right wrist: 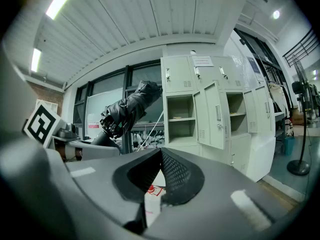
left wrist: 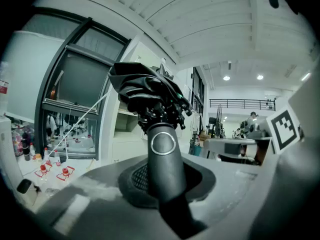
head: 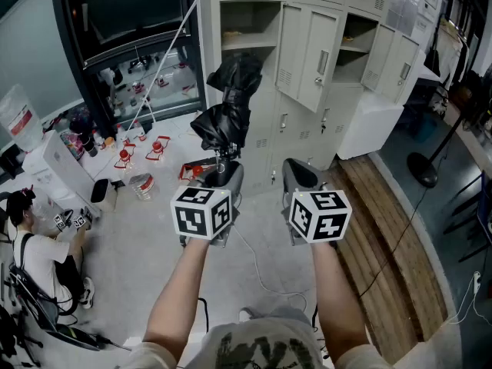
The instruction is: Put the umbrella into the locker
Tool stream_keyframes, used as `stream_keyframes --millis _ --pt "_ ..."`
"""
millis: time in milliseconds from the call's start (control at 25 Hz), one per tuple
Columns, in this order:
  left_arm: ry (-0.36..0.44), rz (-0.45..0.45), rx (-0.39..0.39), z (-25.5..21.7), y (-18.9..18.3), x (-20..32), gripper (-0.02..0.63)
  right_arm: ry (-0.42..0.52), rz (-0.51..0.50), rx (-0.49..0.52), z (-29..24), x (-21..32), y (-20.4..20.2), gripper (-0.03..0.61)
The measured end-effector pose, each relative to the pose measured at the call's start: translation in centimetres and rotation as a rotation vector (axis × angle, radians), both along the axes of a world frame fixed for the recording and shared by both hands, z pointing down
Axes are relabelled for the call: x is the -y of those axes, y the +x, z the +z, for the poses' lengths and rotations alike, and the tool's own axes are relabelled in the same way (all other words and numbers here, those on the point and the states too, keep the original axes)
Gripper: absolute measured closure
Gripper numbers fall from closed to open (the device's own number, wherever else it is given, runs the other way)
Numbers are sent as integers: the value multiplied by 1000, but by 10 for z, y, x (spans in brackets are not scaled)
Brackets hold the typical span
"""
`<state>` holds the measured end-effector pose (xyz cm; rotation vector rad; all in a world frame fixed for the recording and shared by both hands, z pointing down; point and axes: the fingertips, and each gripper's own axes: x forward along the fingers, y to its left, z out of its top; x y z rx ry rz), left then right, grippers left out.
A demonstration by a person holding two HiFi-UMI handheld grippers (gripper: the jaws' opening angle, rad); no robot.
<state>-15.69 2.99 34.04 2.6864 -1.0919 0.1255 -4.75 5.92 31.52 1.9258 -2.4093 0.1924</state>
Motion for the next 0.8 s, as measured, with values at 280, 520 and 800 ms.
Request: stream_keyframes --millis 280,520,800 --pt "-9 4 1 9 -1 12 545 -7 17 -16 9 8 1 580" --pt "-22 7 3 16 5 29 545 -4 17 -28 12 23 5 580" --pt "-45 -8 0 23 21 67 545 9 -2 -27 12 57 21 580"
